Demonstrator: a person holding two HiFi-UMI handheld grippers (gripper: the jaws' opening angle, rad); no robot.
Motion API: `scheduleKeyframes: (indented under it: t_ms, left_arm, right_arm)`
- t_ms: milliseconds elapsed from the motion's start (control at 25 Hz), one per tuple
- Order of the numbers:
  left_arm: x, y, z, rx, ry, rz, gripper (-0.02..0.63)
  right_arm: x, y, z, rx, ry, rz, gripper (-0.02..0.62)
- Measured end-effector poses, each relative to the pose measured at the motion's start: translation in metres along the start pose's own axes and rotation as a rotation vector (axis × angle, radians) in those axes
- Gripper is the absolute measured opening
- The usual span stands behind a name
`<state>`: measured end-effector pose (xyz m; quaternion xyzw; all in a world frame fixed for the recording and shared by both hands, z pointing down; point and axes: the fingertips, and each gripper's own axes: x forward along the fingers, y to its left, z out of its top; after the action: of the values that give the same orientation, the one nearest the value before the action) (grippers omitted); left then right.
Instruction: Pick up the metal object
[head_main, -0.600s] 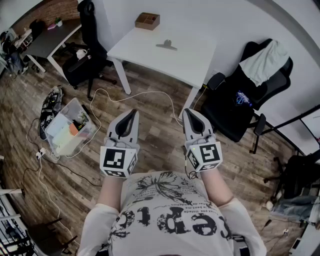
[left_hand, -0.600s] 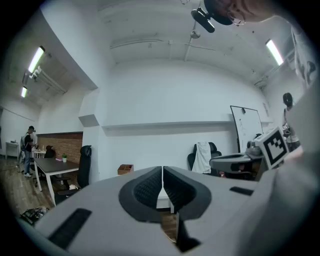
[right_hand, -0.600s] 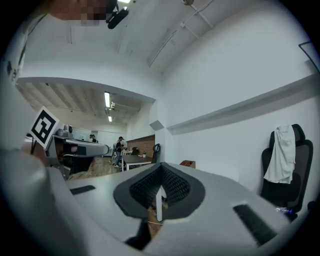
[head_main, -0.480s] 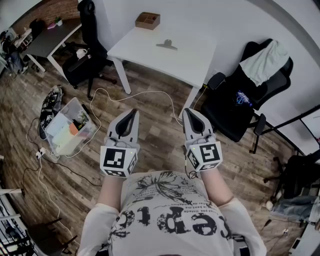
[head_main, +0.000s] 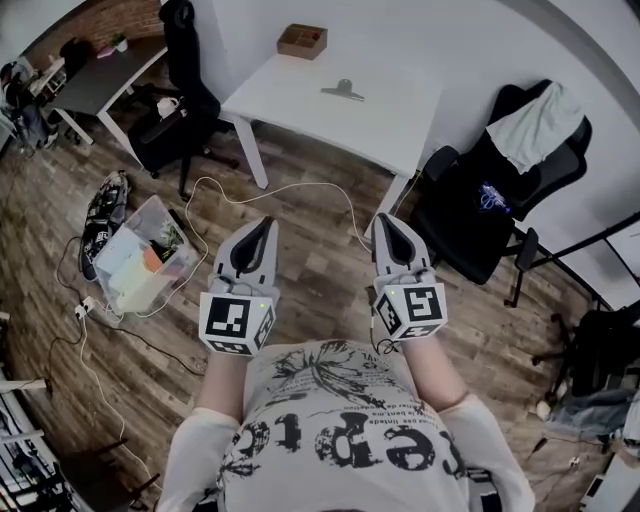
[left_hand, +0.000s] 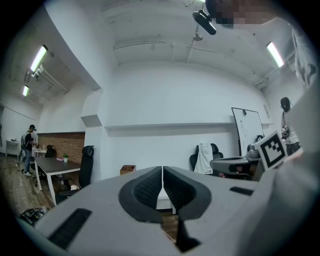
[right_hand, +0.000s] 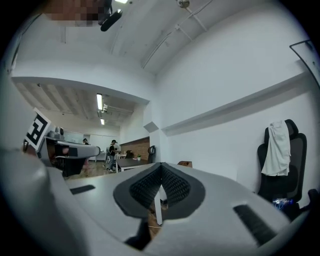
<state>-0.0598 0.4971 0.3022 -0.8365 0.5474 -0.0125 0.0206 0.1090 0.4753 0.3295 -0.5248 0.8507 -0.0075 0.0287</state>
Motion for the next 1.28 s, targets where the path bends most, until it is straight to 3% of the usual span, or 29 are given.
scheduleKeyframes:
  t_ms: [360, 640, 920, 1280]
  left_arm:
    - [-0.01, 0.046, -0.024, -0.032, 0.022, 0.004, 0.012]
    - [0.026, 0.068, -0.04, -0.039, 0.044, 0.007, 0.012]
    - [0.108, 0.111, -0.049, -0.028, 0.052, 0.037, 0.012]
    - [0.273, 0.161, -0.042, -0.02, 0.051, 0.034, 0.012]
  right_arm:
    - [0.033, 0.031, -0.03, 0.015, 0.058, -0.034, -0.011]
    - [0.079, 0.021, -0.04, -0.004, 0.068, -0.034, -0.011]
    - [0.161, -0.026, -0.053, -0.006, 0.078, -0.029, -0.011]
    - [0.305, -0.134, -0.052, 0.029, 0.101, -0.057, -0.011]
